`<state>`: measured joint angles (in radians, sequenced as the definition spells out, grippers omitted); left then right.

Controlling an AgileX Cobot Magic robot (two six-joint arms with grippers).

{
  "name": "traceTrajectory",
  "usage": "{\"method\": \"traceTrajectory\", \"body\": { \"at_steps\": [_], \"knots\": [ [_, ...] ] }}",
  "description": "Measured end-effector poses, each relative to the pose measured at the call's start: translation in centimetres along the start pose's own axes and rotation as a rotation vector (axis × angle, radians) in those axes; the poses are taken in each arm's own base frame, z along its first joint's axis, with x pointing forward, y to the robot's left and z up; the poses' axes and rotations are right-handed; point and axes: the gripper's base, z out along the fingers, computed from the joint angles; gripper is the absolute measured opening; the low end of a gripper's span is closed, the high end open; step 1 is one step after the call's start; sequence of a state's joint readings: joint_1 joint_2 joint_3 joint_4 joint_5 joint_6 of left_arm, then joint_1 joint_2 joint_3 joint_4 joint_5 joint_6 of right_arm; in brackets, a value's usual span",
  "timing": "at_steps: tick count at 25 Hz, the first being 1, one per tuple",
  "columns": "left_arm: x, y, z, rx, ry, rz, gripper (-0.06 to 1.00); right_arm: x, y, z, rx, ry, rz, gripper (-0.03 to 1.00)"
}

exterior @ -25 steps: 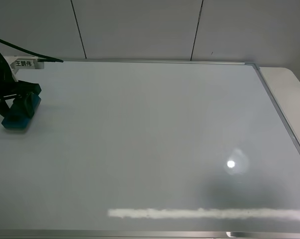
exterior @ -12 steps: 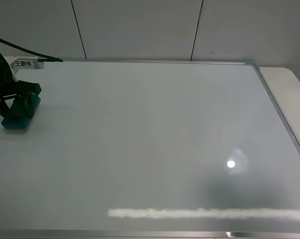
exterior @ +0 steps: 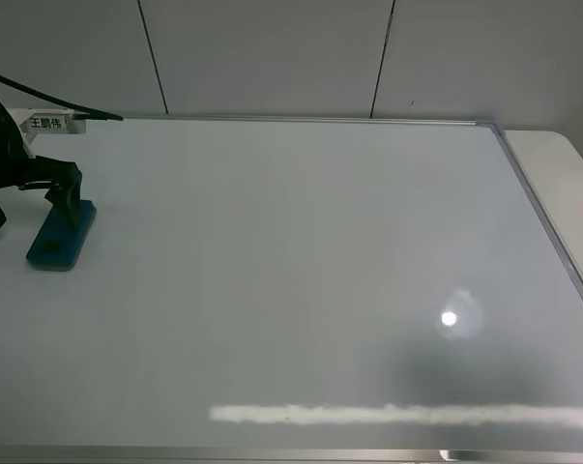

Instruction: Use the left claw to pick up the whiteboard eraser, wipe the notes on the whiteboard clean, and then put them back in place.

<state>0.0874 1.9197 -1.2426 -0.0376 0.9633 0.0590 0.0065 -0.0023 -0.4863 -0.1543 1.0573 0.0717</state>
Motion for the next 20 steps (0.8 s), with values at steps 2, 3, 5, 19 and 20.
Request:
{"method": "traceTrajectory", "body": {
  "at_steps": [2, 3, 5, 19, 20],
  "knots": [
    [0.0, 0.0, 0.0, 0.0, 0.0, 0.0, 0.99, 0.0, 0.0, 0.0, 0.0, 0.0, 0.0, 0.99],
    [0.0, 0.0, 0.0, 0.0, 0.0, 0.0, 0.99, 0.0, 0.0, 0.0, 0.0, 0.0, 0.0, 0.99],
    [0.0, -0.1, -0.3, 0.007, -0.01, -0.01, 0.99, 0.0, 0.0, 0.0, 0.0, 0.0, 0.0, 0.99],
    [8.0, -1.0, -16.6, 0.006, -0.476, 0.001, 0.99, 0.0, 0.0, 0.0, 0.0, 0.0, 0.0, 0.99],
    [9.1, -1.0, -17.0, 0.005, -0.501, 0.001, 0.99, 0.0, 0.0, 0.0, 0.0, 0.0, 0.0, 0.99]
  ]
}}
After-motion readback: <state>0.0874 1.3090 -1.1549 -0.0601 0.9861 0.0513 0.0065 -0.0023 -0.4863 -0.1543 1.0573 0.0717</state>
